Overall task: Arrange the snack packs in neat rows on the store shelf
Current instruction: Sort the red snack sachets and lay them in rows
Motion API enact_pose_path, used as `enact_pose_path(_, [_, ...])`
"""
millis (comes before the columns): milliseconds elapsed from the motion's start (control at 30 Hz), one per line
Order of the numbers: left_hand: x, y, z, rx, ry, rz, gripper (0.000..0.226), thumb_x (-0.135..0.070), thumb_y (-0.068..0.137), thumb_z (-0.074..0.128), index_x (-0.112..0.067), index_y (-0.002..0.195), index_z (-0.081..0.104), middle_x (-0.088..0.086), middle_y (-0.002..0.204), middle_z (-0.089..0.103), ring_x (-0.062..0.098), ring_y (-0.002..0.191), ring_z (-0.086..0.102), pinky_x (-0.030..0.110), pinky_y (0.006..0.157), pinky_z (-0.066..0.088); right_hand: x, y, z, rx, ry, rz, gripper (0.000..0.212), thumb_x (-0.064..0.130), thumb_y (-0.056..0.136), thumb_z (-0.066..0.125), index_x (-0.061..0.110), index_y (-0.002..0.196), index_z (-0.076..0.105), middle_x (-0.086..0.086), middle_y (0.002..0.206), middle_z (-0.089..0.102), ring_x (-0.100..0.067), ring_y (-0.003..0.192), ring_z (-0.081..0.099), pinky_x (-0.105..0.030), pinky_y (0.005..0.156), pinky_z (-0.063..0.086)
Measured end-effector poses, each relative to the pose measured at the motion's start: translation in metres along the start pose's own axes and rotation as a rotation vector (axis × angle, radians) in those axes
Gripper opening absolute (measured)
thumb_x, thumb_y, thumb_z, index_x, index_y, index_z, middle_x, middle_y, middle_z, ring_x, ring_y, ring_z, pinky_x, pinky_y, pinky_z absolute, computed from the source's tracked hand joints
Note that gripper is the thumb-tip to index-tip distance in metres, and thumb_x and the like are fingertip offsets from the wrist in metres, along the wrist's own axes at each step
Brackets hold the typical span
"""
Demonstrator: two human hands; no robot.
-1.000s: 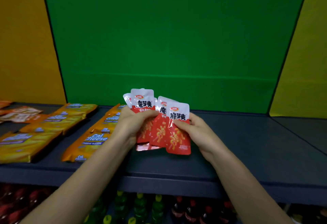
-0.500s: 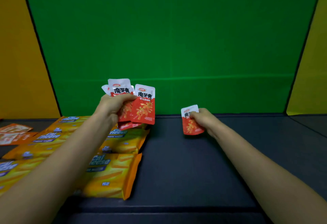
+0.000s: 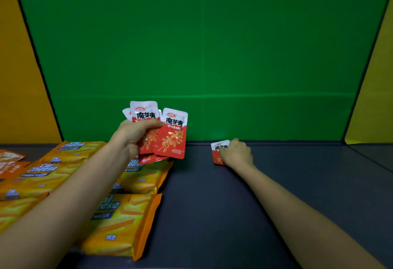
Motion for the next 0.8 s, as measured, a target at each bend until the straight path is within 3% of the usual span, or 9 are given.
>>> enact_pose_path(467, [0.001,-0.008,0.015,0.037,-0.014,0.013,0.015,-0.003,0.073,0.072,-0.007,0.08,0.059,0.003,0.044,0.065,0.014,0.036,0.061,0.027,0.039,0.053,0.013,-0.001,-0.003,-0.028,-0.198,-0.085,0.047,0.04,0.091,0.048,0.001,0.118,0.044,-0.017,0.123,0.055,-0.035,0.116,0.052,-0.038,0.086,0.047])
enact_pose_path(600, [0.003,-0.014,0.022,0.059,-0.014,0.011,0.016,-0.003,0.072,0.073,-0.007,0.081,0.06,0.003,0.045,0.066,0.014,0.037,0.062,0.027,0.04,0.053,0.026,-0.01,-0.022,-0.122,-0.21,-0.172,0.054,0.046,0.096,0.03,0.001,0.12,0.049,-0.017,0.124,0.051,-0.036,0.113,0.052,-0.041,0.089,0.043])
enact_pose_path(667, [0.004,-0.017,0.026,0.074,-0.018,0.011,0.016,-0.003,0.072,0.073,-0.007,0.081,0.06,0.003,0.045,0.066,0.014,0.037,0.062,0.026,0.039,0.053,0.041,-0.022,-0.039,-0.15,-0.029,-0.307,0.056,0.046,0.098,0.023,0.005,0.106,0.059,-0.013,0.111,0.058,-0.031,0.101,0.056,-0.039,0.086,0.041])
enact_pose_path(733, [0.006,-0.022,0.032,0.096,-0.015,0.004,0.016,-0.003,0.072,0.073,-0.007,0.081,0.06,0.003,0.046,0.066,0.014,0.038,0.063,0.026,0.039,0.052,0.053,-0.038,-0.045,0.012,0.331,-0.373,0.056,0.046,0.098,0.024,0.009,0.093,0.065,-0.006,0.094,0.062,-0.018,0.082,0.056,-0.032,0.079,0.04])
enact_pose_path(800, [0.01,-0.026,0.04,0.117,-0.023,-0.003,0.016,-0.001,0.072,0.072,-0.006,0.081,0.06,0.004,0.046,0.066,0.014,0.038,0.063,0.025,0.039,0.053,0.063,-0.056,-0.044,0.15,0.524,-0.394,0.051,0.047,0.096,0.035,0.007,0.089,0.066,-0.007,0.086,0.065,-0.013,0.068,0.053,-0.029,0.068,0.039])
Point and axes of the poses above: each hand's wrist, its own y-axis towards the middle knuckle, its own z-axis out of the palm, x = y × z, the point moved 9 cm from there along y, towards the middle knuckle
